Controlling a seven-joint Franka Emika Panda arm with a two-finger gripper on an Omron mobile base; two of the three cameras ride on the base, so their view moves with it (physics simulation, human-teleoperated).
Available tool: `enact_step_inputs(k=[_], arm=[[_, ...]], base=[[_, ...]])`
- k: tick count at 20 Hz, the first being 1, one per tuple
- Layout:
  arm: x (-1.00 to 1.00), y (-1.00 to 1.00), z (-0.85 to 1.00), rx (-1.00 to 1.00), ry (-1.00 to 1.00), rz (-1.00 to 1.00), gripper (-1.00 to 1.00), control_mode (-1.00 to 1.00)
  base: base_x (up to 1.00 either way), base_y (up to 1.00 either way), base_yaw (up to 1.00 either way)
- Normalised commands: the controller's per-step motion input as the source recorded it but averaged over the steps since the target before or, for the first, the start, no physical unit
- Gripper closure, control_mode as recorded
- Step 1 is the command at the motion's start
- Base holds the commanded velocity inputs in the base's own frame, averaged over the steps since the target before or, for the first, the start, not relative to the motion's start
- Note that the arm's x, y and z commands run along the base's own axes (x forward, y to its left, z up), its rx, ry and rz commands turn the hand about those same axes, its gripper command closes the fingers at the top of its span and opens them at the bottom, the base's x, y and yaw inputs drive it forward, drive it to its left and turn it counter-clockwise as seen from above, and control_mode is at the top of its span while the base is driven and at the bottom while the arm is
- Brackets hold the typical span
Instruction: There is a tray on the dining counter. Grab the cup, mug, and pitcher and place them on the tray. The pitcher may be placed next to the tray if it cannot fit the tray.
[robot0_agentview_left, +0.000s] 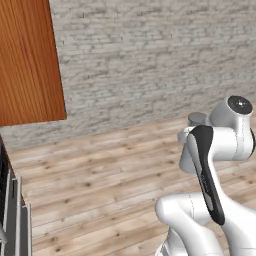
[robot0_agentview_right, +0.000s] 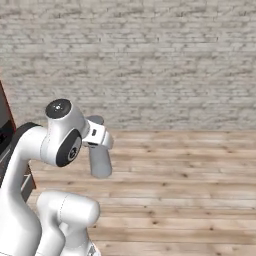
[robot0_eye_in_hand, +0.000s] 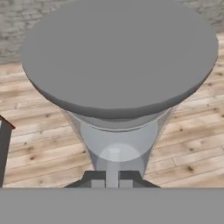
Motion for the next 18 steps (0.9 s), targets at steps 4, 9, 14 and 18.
enact_step_inputs(k=[4, 9, 14, 18], arm=[[0.0, 0.0, 0.0, 0.0, 0.0, 0.0, 1.0, 1.0], [0.0, 0.0, 0.0, 0.0, 0.0, 0.0, 1.0, 1.0], [0.0, 0.0, 0.0, 0.0, 0.0, 0.0, 1.0, 1.0], [0.0, 0.0, 0.0, 0.0, 0.0, 0.0, 1.0, 1.0]], base=[[0.82, -0.02, -0.42], [0.52, -0.01, -0.66], [0.35, -0.05, -0.73], [0.27, 0.0, -0.77]])
